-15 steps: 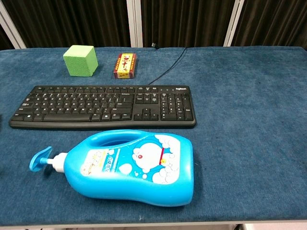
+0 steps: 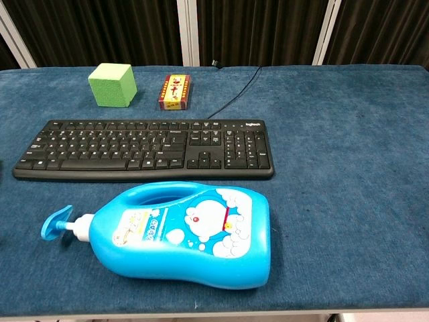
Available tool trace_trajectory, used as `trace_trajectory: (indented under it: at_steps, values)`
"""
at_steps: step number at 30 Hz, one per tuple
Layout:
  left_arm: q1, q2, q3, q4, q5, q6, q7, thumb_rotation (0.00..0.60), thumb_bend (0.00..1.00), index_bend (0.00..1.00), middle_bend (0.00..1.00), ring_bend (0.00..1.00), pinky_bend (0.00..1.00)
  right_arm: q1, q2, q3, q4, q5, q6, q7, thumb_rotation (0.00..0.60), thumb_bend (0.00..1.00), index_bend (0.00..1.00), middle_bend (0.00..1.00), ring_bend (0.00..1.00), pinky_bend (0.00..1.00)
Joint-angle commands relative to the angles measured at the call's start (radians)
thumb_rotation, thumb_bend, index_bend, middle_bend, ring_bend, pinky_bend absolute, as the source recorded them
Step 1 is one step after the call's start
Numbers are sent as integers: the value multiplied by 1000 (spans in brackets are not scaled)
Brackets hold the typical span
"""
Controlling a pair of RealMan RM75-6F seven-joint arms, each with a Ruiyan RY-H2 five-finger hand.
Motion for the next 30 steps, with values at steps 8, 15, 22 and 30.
trace_trajectory:
  at_steps: [8, 15, 22, 30]
  values:
    - [-273, -35, -98, -10, 16, -314, -1, 600, 167, 147, 311, 334, 410, -5, -2, -4, -1, 1, 3, -3, 600, 147, 0, 0, 0, 0]
    - [-500, -94, -161, 51, -174, -630, 50, 600, 360, 147, 577, 618, 691, -11, 0, -7, -9, 4, 8, -11, 600, 147, 0, 0, 0, 0]
    - [-671, -175, -157, 116, -377, -829, 115, 600, 605, 190, 871, 883, 851, -15, 1, -7, -8, 19, 4, -12, 600, 147, 0, 0, 0, 0]
    - [-799, -270, -113, 195, -563, -878, 178, 600, 659, 191, 908, 922, 868, -12, -1, -5, -3, 26, -7, -12, 600, 147, 0, 0, 0, 0]
